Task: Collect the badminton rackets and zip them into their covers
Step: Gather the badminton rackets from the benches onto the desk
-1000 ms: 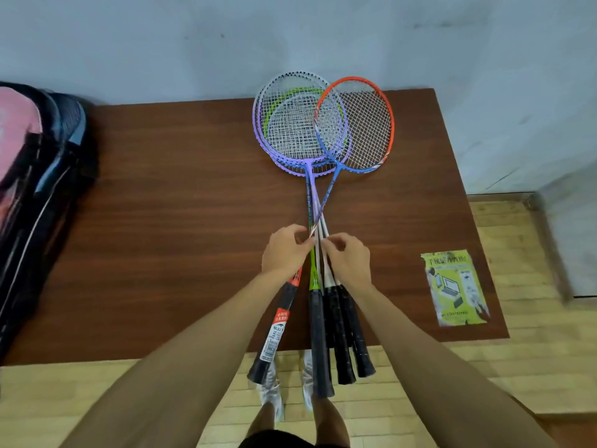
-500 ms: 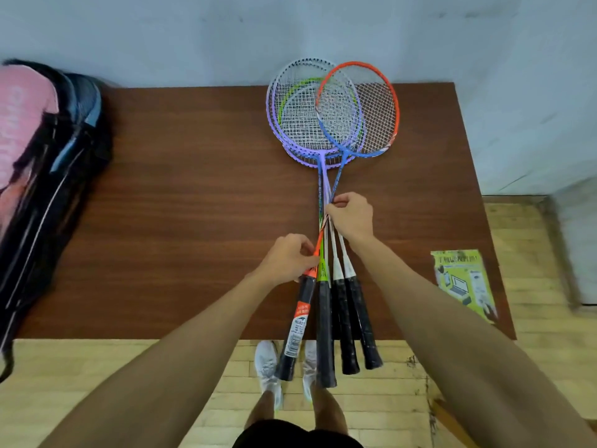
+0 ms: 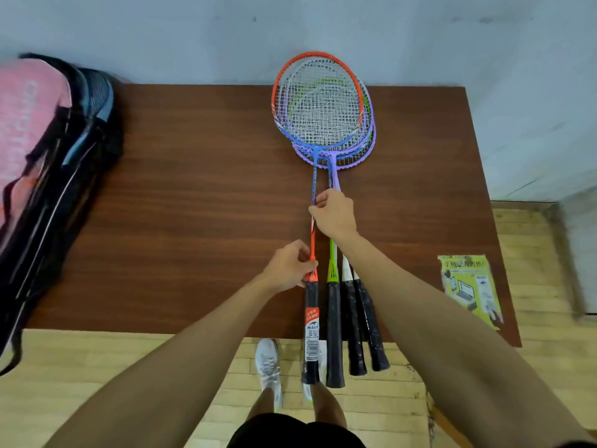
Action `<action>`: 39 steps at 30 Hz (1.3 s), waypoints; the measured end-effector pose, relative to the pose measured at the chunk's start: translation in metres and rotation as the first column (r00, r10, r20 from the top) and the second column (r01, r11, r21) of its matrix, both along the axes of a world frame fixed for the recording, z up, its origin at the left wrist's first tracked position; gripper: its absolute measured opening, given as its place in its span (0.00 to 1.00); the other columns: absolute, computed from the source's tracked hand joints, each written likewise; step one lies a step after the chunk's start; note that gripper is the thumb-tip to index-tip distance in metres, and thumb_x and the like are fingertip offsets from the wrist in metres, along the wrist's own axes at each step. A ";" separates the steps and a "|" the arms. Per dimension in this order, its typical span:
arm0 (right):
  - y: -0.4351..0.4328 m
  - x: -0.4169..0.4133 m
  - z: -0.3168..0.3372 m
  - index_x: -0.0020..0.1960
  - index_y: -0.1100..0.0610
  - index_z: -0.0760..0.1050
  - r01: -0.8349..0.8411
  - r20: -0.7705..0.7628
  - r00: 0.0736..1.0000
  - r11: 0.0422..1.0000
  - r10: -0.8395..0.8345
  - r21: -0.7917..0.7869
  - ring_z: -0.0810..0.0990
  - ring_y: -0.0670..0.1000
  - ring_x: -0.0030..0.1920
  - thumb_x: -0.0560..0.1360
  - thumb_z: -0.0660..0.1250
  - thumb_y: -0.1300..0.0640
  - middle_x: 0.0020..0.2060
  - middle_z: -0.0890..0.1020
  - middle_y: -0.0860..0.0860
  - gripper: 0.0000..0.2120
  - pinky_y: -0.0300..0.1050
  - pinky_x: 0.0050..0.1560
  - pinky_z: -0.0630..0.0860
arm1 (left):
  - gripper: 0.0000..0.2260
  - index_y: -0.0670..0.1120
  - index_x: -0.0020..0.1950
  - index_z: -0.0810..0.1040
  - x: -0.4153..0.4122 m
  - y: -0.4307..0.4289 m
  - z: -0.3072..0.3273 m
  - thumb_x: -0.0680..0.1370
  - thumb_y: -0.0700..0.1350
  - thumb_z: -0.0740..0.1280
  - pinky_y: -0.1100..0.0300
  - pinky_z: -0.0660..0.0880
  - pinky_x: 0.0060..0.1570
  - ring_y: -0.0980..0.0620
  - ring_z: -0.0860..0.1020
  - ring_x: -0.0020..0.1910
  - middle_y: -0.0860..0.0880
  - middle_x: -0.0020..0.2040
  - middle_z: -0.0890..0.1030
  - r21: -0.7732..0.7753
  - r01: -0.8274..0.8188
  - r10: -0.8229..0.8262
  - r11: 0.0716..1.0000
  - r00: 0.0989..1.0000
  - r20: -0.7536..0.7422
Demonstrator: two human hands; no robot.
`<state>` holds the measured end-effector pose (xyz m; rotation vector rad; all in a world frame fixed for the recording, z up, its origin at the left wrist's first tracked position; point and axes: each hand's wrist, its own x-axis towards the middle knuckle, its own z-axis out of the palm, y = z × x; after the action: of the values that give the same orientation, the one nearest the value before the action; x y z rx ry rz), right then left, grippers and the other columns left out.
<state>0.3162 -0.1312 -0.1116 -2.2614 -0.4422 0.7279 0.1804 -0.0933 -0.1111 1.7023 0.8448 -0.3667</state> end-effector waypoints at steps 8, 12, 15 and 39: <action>-0.003 0.001 -0.013 0.46 0.57 0.77 -0.001 -0.043 0.999 1.000 0.002 0.012 0.83 0.56 0.45 0.72 0.70 0.60 0.41 0.83 0.55 0.03 0.52 0.54 0.79 | 0.02 0.46 0.49 0.73 -0.007 -0.002 -0.024 0.78 0.43 0.66 0.49 0.78 0.45 0.49 0.77 0.38 0.49 0.39 0.76 0.091 -0.069 0.070 0.993 0.997 -0.012; -0.012 -0.002 -0.006 0.45 0.54 0.77 0.003 -0.041 0.999 0.999 -0.001 0.032 0.83 0.54 0.47 0.72 0.68 0.60 0.41 0.82 0.51 0.03 0.51 0.55 0.79 | 0.08 0.44 0.55 0.74 -0.007 0.001 -0.019 0.78 0.44 0.66 0.50 0.77 0.45 0.48 0.77 0.39 0.49 0.40 0.76 0.059 -0.061 0.064 0.996 0.997 -0.041; -0.027 -0.006 0.005 0.49 0.56 0.79 0.065 -0.033 0.997 0.997 -0.064 0.043 0.82 0.51 0.46 0.73 0.67 0.60 0.42 0.81 0.50 0.06 0.40 0.49 0.76 | 0.10 0.43 0.59 0.73 -0.008 0.005 -0.005 0.79 0.43 0.65 0.55 0.76 0.44 0.49 0.78 0.41 0.48 0.43 0.77 0.059 -0.042 0.043 0.997 0.999 -0.028; -0.368 -0.198 0.136 0.50 0.54 0.78 0.436 0.228 0.864 0.894 -0.448 0.104 0.78 0.44 0.44 0.77 0.66 0.51 0.44 0.80 0.46 0.07 0.32 0.43 0.73 | 0.03 0.51 0.47 0.78 -0.022 -0.201 0.166 0.77 0.48 0.65 0.58 0.75 0.48 0.56 0.76 0.45 0.53 0.45 0.78 0.589 0.605 -0.842 0.536 0.429 0.326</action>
<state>0.1183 -0.4987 0.0248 -2.2947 -0.0390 0.1970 0.1583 -0.2944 0.0548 2.3464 -0.4225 -0.2263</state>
